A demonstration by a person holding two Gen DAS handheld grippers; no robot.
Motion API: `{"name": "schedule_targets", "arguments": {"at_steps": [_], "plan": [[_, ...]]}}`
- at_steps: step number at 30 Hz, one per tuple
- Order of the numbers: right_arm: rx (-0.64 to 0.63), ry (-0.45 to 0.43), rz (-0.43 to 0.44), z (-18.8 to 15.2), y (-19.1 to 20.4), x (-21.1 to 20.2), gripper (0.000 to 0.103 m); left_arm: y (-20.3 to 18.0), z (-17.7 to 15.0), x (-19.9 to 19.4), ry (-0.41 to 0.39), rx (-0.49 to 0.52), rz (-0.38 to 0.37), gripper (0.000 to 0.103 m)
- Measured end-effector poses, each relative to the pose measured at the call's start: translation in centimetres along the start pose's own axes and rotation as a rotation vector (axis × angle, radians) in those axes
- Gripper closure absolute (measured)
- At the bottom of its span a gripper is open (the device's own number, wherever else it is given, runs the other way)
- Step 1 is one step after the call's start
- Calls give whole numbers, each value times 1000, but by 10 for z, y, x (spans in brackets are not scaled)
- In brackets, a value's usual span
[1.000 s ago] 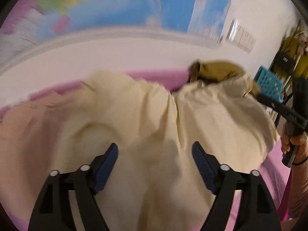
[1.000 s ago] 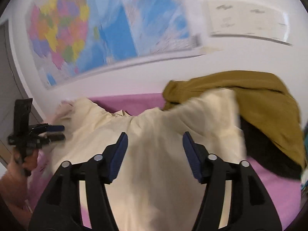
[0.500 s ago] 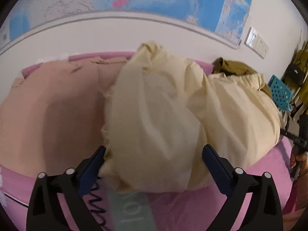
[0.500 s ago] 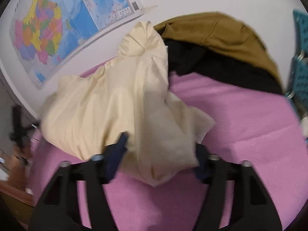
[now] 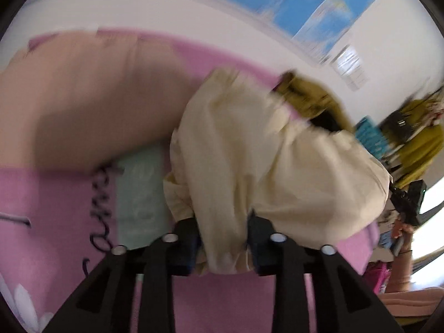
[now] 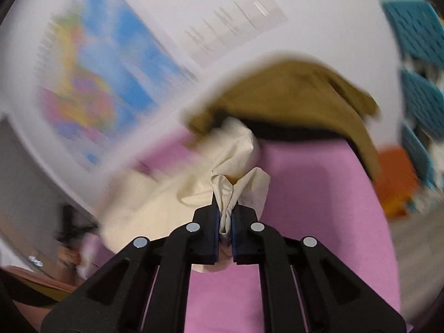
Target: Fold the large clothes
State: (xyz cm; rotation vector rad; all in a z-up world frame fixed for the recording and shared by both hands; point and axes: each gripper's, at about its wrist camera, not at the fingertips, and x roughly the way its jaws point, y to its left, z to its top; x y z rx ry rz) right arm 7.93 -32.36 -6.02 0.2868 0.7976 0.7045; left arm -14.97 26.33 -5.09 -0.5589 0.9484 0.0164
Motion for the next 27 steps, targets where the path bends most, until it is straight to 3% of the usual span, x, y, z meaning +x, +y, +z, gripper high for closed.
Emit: {"name": "schedule_targets", "arguments": {"at_steps": [3, 4, 6, 7, 10, 14, 17, 20, 21, 24, 27], "plan": [[9, 53, -92, -9, -7, 19, 83, -8, -1, 8, -5, 29, 114, 38], [14, 23, -130, -7, -4, 16, 65, -13, 1, 6, -19, 49, 144, 37], [-13, -55, -215, 2, 10, 5, 43, -29, 7, -6, -73, 109, 193, 33], [-35, -85, -223, 4, 17, -1, 43, -35, 10, -11, -97, 132, 208, 27], [-184, -117, -142, 13, 66, -2, 43, -58, 19, -18, -157, 219, 254, 27], [-360, -6, -80, 9, 117, 40, 42, -85, 34, 10, -127, 301, 216, 25], [-447, 98, -125, -2, 140, 90, 42, -98, 34, 42, -55, 379, 215, 25], [-494, 123, -176, -8, 143, 118, 64, -105, 40, 65, -20, 403, 255, 25], [-492, 128, -168, -7, 145, 123, 92, -104, 44, 69, -19, 393, 251, 25], [-454, 116, -146, 3, 146, 128, 100, -102, 52, 76, -31, 375, 261, 28], [-376, 27, -95, 24, 143, 116, 100, -99, 63, 84, -38, 353, 287, 33]]}}
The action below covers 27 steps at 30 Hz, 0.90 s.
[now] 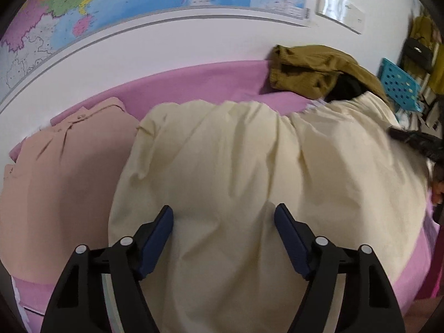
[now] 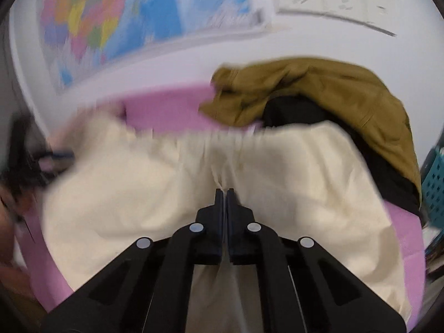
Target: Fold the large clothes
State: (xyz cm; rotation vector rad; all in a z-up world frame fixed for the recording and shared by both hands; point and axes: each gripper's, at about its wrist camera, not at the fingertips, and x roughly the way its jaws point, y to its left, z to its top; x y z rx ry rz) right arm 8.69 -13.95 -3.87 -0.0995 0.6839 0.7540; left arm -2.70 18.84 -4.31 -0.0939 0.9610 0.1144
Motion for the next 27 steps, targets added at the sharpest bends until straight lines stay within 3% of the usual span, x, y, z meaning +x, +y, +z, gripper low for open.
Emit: {"name": "schedule_targets", "arguments": {"at_steps": [3, 6, 8, 11, 13, 15, 19, 22, 27], "plan": [[-23, 7, -35, 3, 3, 11, 100, 5, 9, 12, -8, -17, 43, 33], [-36, 105, -60, -12, 0, 37, 98, 9, 11, 17, 0, -38, 40, 32], [9, 85, -31, -16, -5, 30, 96, 10, 9, 9, -15, -44, 27, 32], [57, 53, 7, -17, -6, 11, 81, 6, 2, -9, -48, -39, 17, 29], [58, 11, 11, -17, 0, -8, 63, 1, -3, -20, -65, -32, 9, 27], [57, -23, 32, -17, 5, -20, 59, -6, -8, -29, -85, -16, 2, 26], [37, -47, 96, -19, 24, -34, 58, -22, -15, -40, -116, 14, 0, 22], [13, -17, 115, -21, 33, -21, 60, -31, -17, -38, -121, 29, 8, 21], [35, 89, 53, -35, 27, 26, 65, -37, -21, -25, -104, 25, 24, 20]]}}
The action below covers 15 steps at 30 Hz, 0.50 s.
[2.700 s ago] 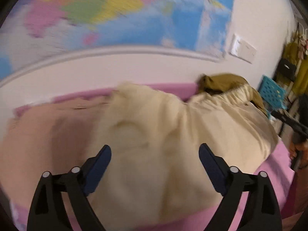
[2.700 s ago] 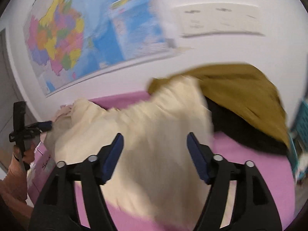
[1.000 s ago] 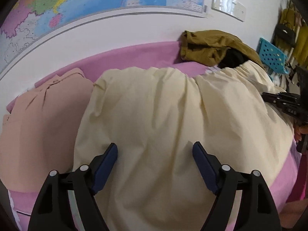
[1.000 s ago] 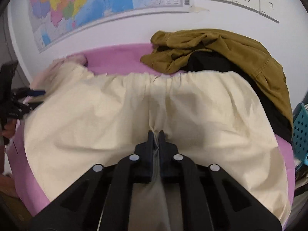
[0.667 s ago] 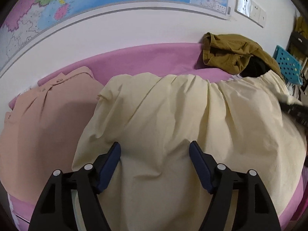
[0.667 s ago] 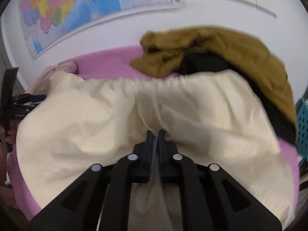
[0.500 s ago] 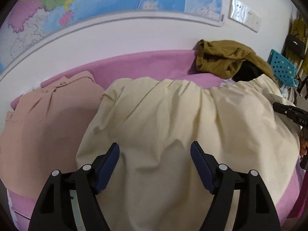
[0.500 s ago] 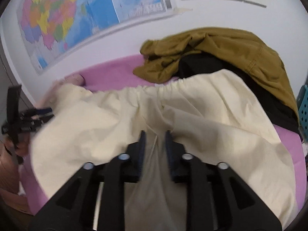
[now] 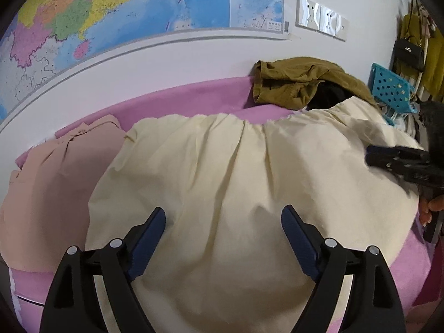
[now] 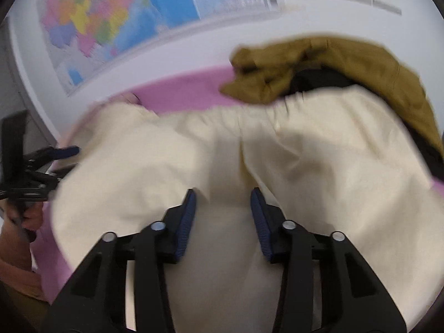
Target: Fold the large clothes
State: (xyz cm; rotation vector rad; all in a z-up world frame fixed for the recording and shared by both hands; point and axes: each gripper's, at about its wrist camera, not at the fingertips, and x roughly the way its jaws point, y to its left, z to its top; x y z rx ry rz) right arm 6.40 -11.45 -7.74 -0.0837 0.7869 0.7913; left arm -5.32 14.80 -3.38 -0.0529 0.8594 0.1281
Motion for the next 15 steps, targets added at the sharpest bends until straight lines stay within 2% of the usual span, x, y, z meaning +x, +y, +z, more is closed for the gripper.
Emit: {"name": "schedule_targets", "arguments": {"at_steps": [3, 7, 9, 11, 15], "plan": [[14, -11, -3, 2, 2, -2, 64, 0, -3, 5, 17, -6, 23, 19], [3, -71, 21, 4, 16, -24, 58, -3, -5, -6, -8, -7, 17, 18], [-21, -98, 38, 2, 25, -34, 56, -8, -5, -17, -36, 1, 6, 18], [-50, -115, 93, -1, 37, -41, 55, -14, -6, -26, -63, 20, -19, 15], [-119, -91, 138, -10, 62, -38, 55, -29, -11, -29, -70, 43, -58, 15]]}}
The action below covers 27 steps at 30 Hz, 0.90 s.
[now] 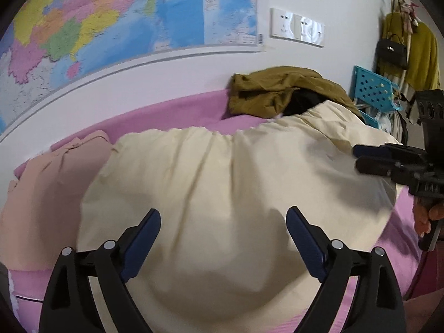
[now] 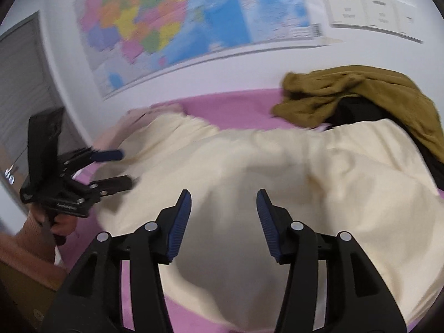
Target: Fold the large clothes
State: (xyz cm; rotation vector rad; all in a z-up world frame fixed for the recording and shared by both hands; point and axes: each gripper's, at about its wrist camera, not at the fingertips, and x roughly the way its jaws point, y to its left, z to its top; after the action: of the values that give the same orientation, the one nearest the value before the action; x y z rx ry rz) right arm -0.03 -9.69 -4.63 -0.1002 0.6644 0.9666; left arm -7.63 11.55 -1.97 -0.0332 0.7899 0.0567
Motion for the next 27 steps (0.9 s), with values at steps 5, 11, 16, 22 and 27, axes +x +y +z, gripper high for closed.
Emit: {"name": "schedule_targets", "arguments": {"at_steps": [5, 11, 16, 22, 27], "plan": [[-22, 81, -8, -20, 11, 27, 53, -6, -13, 25, 62, -43, -25, 15], [-26, 82, -22, -19, 8, 23, 52, 1, -17, 39, 105, -108, -23, 15], [55, 11, -14, -16, -13, -7, 52, -1, -18, 29, 87, -101, 19, 15], [154, -34, -147, -18, -55, -33, 52, 10, -17, 13, 46, -122, 40, 15], [173, 27, -209, -33, -69, -16, 54, 13, -24, 30, 83, -139, 54, 13]]}}
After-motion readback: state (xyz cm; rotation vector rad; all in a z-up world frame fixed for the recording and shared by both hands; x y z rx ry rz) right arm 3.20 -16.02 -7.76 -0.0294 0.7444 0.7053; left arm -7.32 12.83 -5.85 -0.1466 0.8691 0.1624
